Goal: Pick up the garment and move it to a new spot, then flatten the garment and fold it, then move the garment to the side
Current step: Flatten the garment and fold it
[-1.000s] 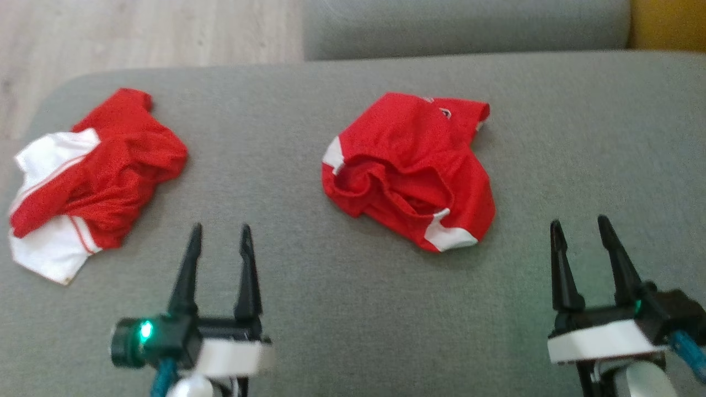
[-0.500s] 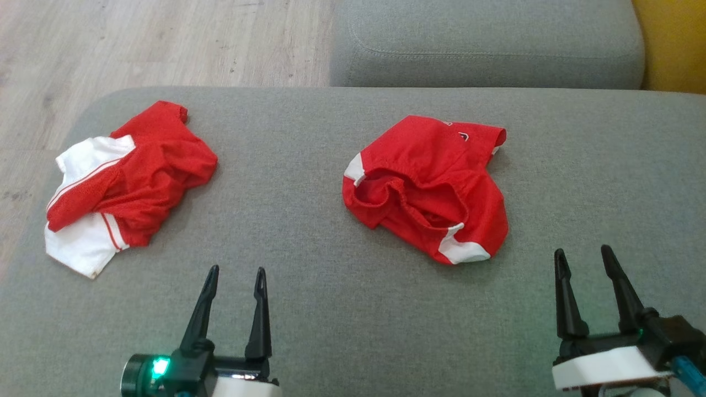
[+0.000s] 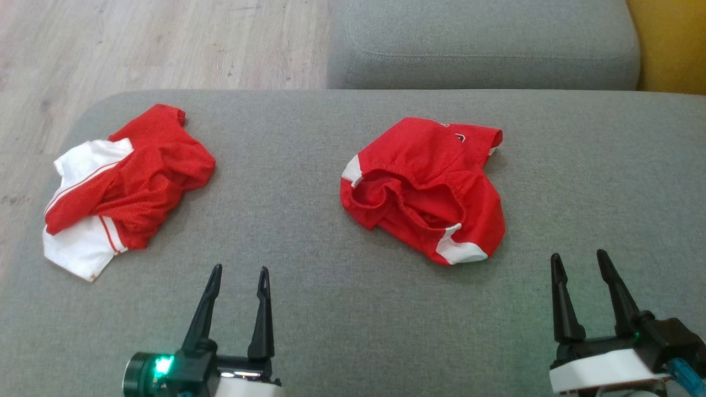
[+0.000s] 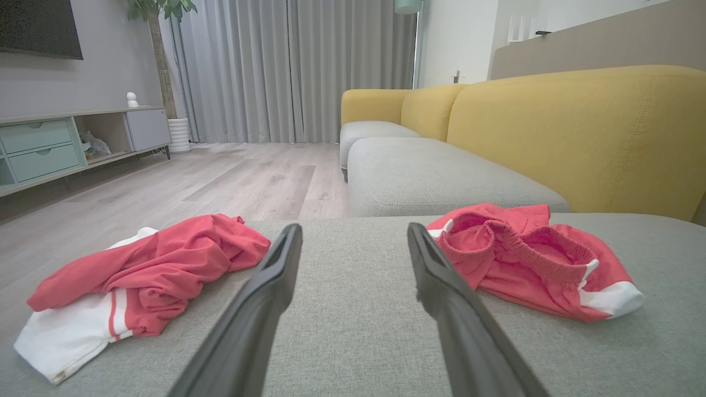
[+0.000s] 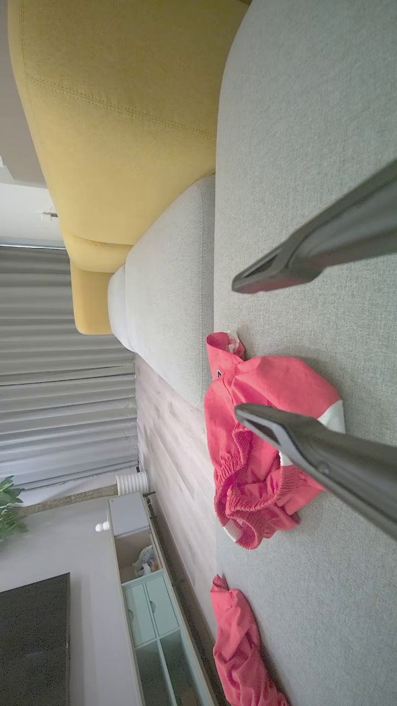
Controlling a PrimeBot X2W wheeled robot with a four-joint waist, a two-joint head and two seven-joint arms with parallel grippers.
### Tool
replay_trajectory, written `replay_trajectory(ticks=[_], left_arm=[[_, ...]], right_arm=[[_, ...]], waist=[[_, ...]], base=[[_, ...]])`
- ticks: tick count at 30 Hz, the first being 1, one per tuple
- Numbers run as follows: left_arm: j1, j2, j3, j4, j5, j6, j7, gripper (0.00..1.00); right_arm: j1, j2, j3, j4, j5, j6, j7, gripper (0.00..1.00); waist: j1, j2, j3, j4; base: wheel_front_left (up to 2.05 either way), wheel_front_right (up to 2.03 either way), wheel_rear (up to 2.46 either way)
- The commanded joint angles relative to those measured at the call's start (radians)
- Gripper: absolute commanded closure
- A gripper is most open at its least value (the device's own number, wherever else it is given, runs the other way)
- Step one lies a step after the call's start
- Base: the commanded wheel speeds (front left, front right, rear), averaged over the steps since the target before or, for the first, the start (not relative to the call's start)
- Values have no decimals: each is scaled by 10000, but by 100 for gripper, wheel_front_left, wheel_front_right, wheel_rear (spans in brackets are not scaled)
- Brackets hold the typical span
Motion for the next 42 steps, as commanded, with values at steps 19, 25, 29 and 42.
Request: replay_trajectory(ticks=[19, 25, 29, 42], left_arm=[[-264, -56, 77, -346, 435, -176, -53, 0], [-396, -56, -60, -194, 651, -120, -53, 0], [-843, -56, -467, 403, 504, -206, -53, 0], [-4685, -56, -2802, 2970, -74, -898, 308, 0]], right_arm=[[-88, -60, 407, -204, 89, 65, 4, 0], [-104, -60, 504, -209, 64, 65, 4, 0], [-146, -60, 548, -247, -8, 65, 4, 0], [-839, -60, 757, -402, -130, 65, 4, 0]], waist=[[-1, -1, -132, -132], [-1, -1, -53, -348], [-1, -1, 120, -636], [-1, -1, 1449, -1639]], base=[[0, 0, 0], [0, 0, 0], [0, 0, 0], [0, 0, 0]])
